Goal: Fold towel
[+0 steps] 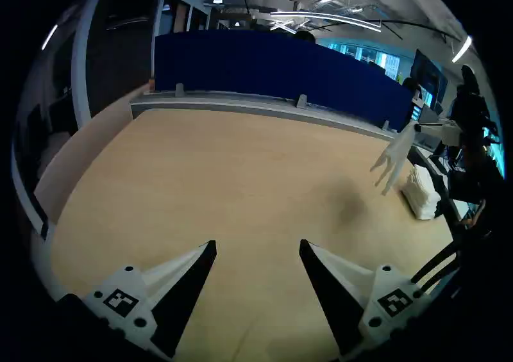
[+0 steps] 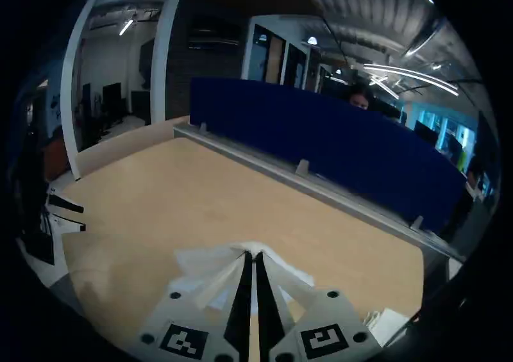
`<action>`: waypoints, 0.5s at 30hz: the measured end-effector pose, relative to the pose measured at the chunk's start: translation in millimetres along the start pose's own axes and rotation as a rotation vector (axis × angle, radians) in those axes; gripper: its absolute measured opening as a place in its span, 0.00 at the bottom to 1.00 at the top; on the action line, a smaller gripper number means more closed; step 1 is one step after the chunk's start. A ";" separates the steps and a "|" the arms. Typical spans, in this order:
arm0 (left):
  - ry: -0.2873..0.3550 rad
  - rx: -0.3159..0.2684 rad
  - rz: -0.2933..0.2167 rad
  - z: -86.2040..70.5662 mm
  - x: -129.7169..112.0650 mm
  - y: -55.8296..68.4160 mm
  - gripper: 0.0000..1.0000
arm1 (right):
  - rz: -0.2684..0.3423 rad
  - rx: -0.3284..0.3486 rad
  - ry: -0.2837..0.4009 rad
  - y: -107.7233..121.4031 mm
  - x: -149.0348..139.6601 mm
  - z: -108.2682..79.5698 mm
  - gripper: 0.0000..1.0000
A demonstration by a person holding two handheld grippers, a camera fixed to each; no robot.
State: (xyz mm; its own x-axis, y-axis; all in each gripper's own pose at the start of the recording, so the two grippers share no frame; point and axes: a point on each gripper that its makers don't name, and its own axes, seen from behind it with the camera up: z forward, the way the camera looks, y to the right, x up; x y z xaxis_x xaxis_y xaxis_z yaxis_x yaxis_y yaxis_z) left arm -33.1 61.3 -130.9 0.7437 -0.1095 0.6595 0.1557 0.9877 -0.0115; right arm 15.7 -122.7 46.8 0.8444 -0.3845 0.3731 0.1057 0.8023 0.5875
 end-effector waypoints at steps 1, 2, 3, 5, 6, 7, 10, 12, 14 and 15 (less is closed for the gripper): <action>0.000 0.000 -0.001 0.6 0.3 0.5 0.96 | 0.000 -0.007 0.000 7.8 0.4 -2.5 0.04; 0.000 0.000 -0.003 1.1 0.5 1.0 0.96 | 0.000 -0.013 0.000 14.8 0.7 -4.8 0.04; -0.001 0.001 -0.004 1.6 0.8 1.4 0.96 | 0.000 -0.019 -0.001 21.8 1.0 -7.0 0.04; -0.001 0.001 -0.006 2.8 1.0 2.4 0.96 | 0.001 -0.034 -0.002 37.2 1.7 -11.3 0.04; -0.001 0.001 -0.006 3.3 1.1 2.9 0.96 | 0.001 -0.041 -0.003 44.6 2.0 -13.3 0.04; -0.002 0.002 -0.006 3.9 1.3 3.5 0.96 | 0.000 -0.049 -0.006 53.3 2.0 -15.4 0.04; -0.004 0.004 -0.006 5.2 1.8 5.5 0.96 | 0.000 -0.071 -0.014 77.5 1.5 -20.9 0.04; -0.006 0.004 -0.006 5.6 2.2 6.9 0.96 | 0.000 -0.083 -0.019 92.8 0.8 -24.1 0.04; -0.008 0.004 -0.007 5.8 2.4 8.8 0.96 | 0.003 -0.094 -0.023 108.6 0.3 -27.7 0.04; -0.009 0.004 -0.008 5.9 2.4 9.7 0.96 | 0.005 -0.100 -0.025 116.0 0.1 -29.4 0.04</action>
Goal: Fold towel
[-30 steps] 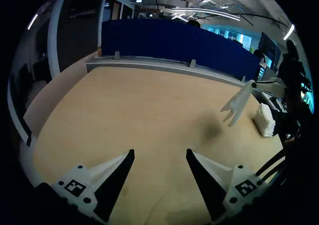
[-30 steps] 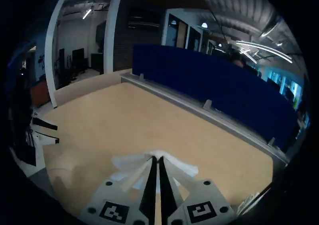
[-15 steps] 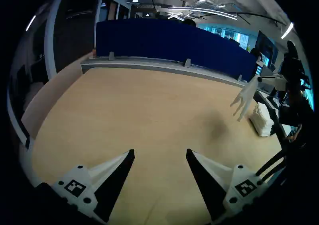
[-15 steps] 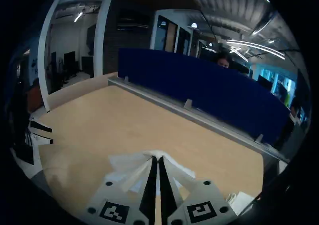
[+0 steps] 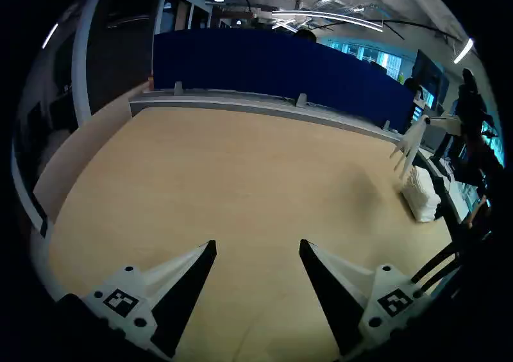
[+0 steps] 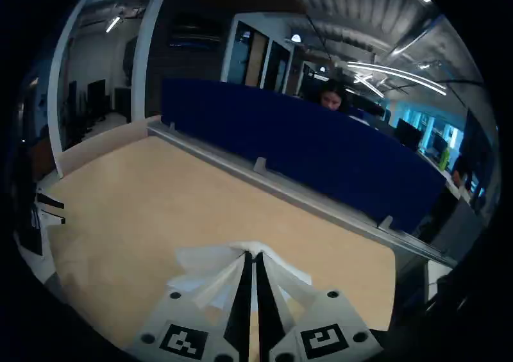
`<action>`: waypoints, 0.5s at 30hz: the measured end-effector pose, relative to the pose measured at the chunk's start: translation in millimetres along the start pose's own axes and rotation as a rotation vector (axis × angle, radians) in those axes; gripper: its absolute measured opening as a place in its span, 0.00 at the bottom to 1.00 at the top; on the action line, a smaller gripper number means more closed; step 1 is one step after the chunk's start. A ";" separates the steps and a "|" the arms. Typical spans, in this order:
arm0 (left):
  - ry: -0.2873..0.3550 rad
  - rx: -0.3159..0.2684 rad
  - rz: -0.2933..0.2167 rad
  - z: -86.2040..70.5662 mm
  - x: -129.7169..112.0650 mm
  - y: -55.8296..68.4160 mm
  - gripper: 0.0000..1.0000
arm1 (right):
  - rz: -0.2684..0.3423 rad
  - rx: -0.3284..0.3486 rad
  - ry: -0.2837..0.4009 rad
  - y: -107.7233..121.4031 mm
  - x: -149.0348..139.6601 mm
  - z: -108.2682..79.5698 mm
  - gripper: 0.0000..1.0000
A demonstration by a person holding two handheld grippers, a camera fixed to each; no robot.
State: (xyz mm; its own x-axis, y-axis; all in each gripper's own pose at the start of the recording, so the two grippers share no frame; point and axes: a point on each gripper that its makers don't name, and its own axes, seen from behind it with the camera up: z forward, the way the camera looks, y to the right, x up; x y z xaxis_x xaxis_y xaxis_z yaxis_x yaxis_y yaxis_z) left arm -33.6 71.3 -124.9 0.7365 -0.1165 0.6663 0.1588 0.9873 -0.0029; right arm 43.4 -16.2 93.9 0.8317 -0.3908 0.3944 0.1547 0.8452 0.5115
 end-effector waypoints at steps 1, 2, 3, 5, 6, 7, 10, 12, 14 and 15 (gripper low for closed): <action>-0.001 0.000 -0.001 0.4 -0.1 1.1 0.96 | 0.001 -0.007 -0.002 8.3 -0.3 -1.0 0.04; -0.003 0.001 -0.003 0.7 -0.2 2.0 0.96 | 0.002 -0.014 -0.005 15.6 -0.6 -1.8 0.04; -0.004 0.001 -0.004 1.0 -0.3 2.9 0.96 | 0.003 -0.021 -0.007 23.0 -0.9 -2.7 0.04; -0.006 0.002 -0.005 2.1 -0.2 4.8 0.96 | 0.003 -0.034 -0.011 37.8 -1.6 -4.8 0.04; -0.006 0.002 -0.006 2.6 -0.2 5.6 0.96 | 0.003 -0.040 -0.014 44.8 -1.9 -5.7 0.04; -0.006 0.003 -0.005 2.8 -0.2 6.6 0.96 | 0.002 -0.049 -0.017 52.6 -2.2 -6.8 0.04; -0.007 0.005 -0.002 3.3 -0.3 9.0 0.96 | 0.001 -0.070 -0.026 73.7 -2.6 -9.7 0.04; -0.008 0.007 0.001 3.5 -0.7 10.3 0.96 | 0.001 -0.082 -0.029 86.8 -2.6 -11.7 0.04; -0.010 0.008 0.003 3.6 -0.9 11.3 0.96 | 0.003 -0.096 -0.033 99.7 -2.8 -14.3 0.04; -0.010 0.009 0.003 3.7 -0.9 11.8 0.96 | 0.005 -0.102 -0.034 105.7 -3.0 -15.4 0.04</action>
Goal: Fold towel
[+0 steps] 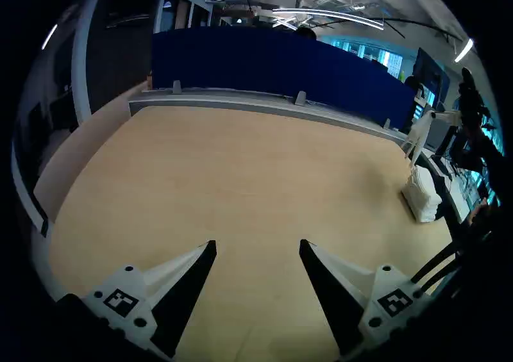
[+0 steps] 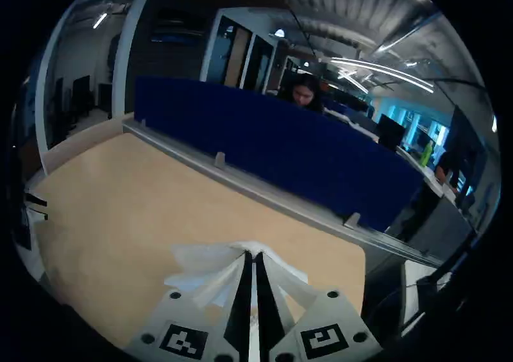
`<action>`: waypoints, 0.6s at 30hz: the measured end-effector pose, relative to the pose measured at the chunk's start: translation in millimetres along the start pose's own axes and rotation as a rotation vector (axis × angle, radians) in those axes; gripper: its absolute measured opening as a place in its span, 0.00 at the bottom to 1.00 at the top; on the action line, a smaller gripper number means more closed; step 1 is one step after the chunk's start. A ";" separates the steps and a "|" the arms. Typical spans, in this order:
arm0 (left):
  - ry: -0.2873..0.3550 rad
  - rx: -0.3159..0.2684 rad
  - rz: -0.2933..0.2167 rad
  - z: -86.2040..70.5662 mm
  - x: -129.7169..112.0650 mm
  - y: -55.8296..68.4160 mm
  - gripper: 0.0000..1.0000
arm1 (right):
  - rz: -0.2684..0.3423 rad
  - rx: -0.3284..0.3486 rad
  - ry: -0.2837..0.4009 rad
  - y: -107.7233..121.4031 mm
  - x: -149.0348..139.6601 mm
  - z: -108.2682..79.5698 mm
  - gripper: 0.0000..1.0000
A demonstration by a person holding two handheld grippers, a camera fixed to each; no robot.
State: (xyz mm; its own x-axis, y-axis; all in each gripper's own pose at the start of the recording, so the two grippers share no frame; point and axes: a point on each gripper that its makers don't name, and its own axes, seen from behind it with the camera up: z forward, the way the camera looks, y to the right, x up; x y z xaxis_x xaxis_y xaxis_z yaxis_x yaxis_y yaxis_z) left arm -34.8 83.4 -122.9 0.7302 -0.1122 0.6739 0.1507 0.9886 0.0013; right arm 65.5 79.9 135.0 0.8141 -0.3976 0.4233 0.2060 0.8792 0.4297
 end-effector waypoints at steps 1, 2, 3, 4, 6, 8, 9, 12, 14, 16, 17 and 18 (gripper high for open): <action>0.000 0.000 0.000 0.3 -0.1 0.5 0.96 | 0.003 -0.006 -0.002 5.7 -0.6 -0.3 0.04; -0.001 0.000 0.001 0.6 -0.3 1.0 0.96 | 0.006 -0.011 -0.004 10.8 -1.1 -0.5 0.04; -0.001 0.001 0.001 0.9 -0.3 1.5 0.96 | 0.009 -0.016 -0.005 15.7 -1.6 -0.7 0.04; -0.002 0.001 0.002 1.3 -0.1 2.3 0.96 | 0.013 -0.019 -0.007 19.4 -2.5 -0.2 0.04; -0.004 0.000 0.004 2.0 0.3 3.6 0.96 | 0.021 -0.023 -0.011 25.8 -4.1 0.8 0.04; -0.004 0.001 0.007 2.4 1.3 5.2 0.96 | 0.026 -0.026 -0.014 30.5 -5.9 2.5 0.04; -0.004 0.001 0.008 2.5 1.7 5.9 0.96 | 0.029 -0.027 -0.016 32.6 -6.8 3.3 0.04; -0.004 0.000 0.012 2.2 2.7 8.6 0.96 | 0.035 -0.026 -0.023 36.0 -10.7 5.9 0.04; -0.004 0.000 0.013 1.9 2.8 10.2 0.96 | 0.036 -0.028 -0.027 37.1 -13.9 6.4 0.04; -0.004 -0.001 0.014 1.5 2.6 11.4 0.96 | 0.037 -0.030 -0.032 37.7 -17.5 6.0 0.04; -0.004 0.000 0.015 1.3 2.4 11.9 0.96 | 0.036 -0.031 -0.034 37.8 -19.4 5.5 0.04; -0.004 0.000 0.015 1.0 2.2 12.4 0.96 | 0.036 -0.032 -0.037 38.0 -21.2 4.8 0.04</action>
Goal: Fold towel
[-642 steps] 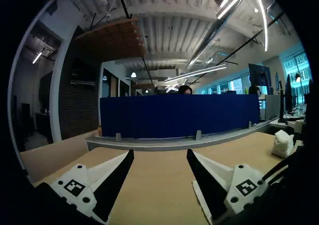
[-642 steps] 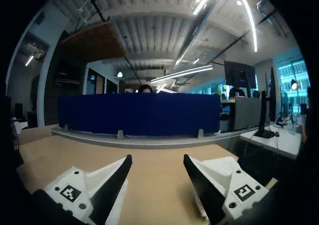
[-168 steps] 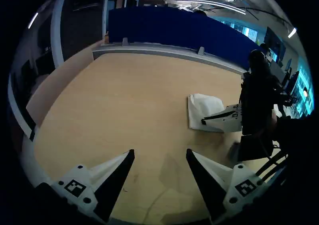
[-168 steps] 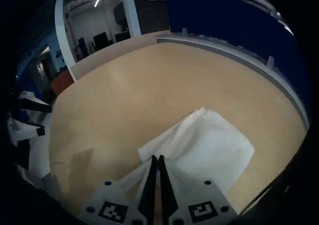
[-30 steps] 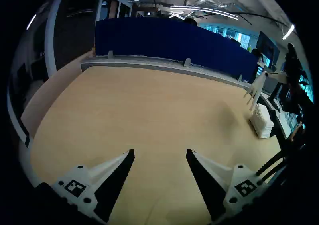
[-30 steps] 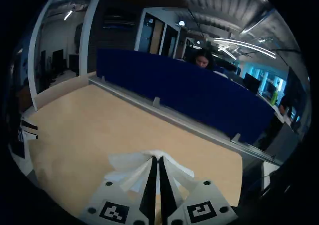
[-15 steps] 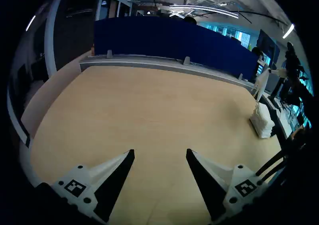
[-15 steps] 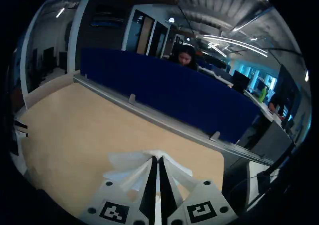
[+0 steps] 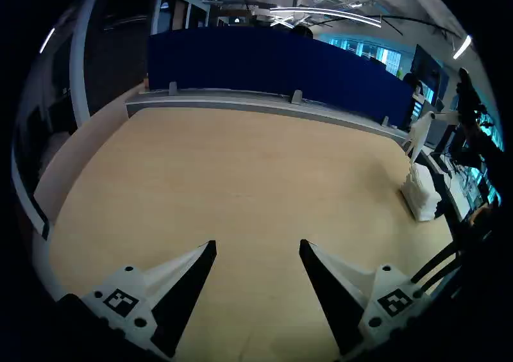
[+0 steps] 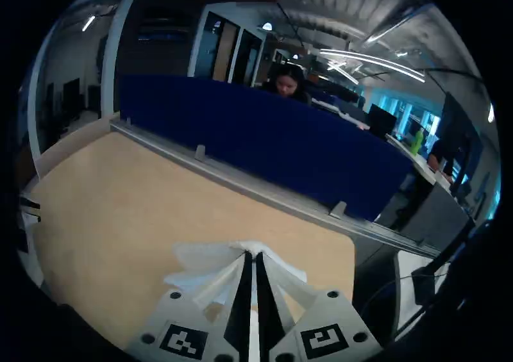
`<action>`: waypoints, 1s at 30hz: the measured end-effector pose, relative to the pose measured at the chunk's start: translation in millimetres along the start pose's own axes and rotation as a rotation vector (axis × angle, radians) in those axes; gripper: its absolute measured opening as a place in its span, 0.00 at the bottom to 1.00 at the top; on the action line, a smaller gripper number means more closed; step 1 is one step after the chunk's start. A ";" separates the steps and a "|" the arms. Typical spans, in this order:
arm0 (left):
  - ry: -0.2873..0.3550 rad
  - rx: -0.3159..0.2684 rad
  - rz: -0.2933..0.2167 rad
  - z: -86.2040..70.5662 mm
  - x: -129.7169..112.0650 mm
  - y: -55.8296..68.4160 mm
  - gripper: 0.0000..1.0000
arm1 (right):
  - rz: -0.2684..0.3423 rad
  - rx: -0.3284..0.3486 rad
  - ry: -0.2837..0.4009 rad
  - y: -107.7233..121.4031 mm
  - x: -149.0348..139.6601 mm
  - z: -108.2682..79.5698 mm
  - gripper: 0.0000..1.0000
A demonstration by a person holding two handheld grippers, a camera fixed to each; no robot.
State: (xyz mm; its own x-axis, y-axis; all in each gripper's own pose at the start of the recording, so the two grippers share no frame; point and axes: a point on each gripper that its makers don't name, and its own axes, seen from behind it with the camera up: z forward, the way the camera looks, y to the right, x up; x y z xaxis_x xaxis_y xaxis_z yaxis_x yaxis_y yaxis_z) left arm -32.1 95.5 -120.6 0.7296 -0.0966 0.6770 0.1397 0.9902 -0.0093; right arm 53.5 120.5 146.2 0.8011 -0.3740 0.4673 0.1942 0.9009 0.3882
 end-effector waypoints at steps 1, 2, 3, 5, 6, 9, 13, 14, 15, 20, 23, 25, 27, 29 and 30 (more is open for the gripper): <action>-0.001 0.000 0.001 -0.3 -0.1 0.5 0.96 | 0.000 -0.001 -0.002 0.6 -2.2 -1.7 0.04; -0.001 0.000 0.001 -0.5 -0.2 1.0 0.96 | 0.001 -0.003 -0.004 1.1 -4.2 -3.2 0.04; -0.002 0.000 0.001 -0.7 -0.3 1.5 0.96 | 0.001 -0.004 -0.006 1.7 -6.3 -4.8 0.04; -0.001 -0.001 0.003 -1.2 -0.1 3.1 0.96 | 0.006 -0.009 -0.011 4.2 -12.1 -9.3 0.04; -0.001 -0.002 0.004 -1.4 -0.1 3.9 0.96 | 0.009 -0.011 -0.013 5.4 -14.8 -11.6 0.04; -0.002 -0.007 0.010 -1.9 0.3 7.3 0.96 | 0.022 -0.024 -0.017 10.3 -24.4 -19.9 0.04; -0.003 -0.014 0.019 -2.6 0.3 12.4 0.96 | 0.043 -0.038 -0.029 16.0 -42.7 -33.9 0.04; -0.003 -0.016 0.021 -2.8 0.1 13.6 0.96 | 0.048 -0.042 -0.035 17.3 -48.7 -37.2 0.04; -0.004 -0.017 0.023 -3.0 -0.2 14.8 0.96 | 0.053 -0.046 -0.042 18.7 -55.1 -40.5 0.04; -0.006 -0.024 0.033 -4.5 -2.5 19.2 0.96 | 0.091 -0.072 -0.100 27.5 -104.0 -53.6 0.04; -0.012 -0.025 0.036 -5.9 -4.6 20.5 0.96 | 0.124 -0.085 -0.136 29.8 -135.2 -58.6 0.04; -0.016 -0.025 0.038 -6.5 -5.9 20.9 0.96 | 0.146 -0.094 -0.158 29.9 -155.0 -60.8 0.04; -0.019 -0.026 0.040 -6.7 -6.9 21.3 0.96 | 0.166 -0.102 -0.179 29.5 -172.6 -62.3 0.04; -0.020 -0.026 0.045 -6.7 -7.3 21.9 0.96 | 0.185 -0.111 -0.198 29.9 -188.9 -63.0 0.04; -0.021 -0.027 0.047 -6.7 -7.5 22.2 0.97 | 0.194 -0.116 -0.208 30.1 -196.5 -63.2 0.04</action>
State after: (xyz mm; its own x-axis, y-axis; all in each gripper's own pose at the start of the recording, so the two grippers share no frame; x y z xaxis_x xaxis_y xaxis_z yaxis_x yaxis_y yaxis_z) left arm -30.0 117.5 -130.8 0.7217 -0.0476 0.6905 0.1235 0.9905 -0.0608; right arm -62.3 235.0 15.9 0.6990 -0.2188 0.6808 0.1220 0.9746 0.1880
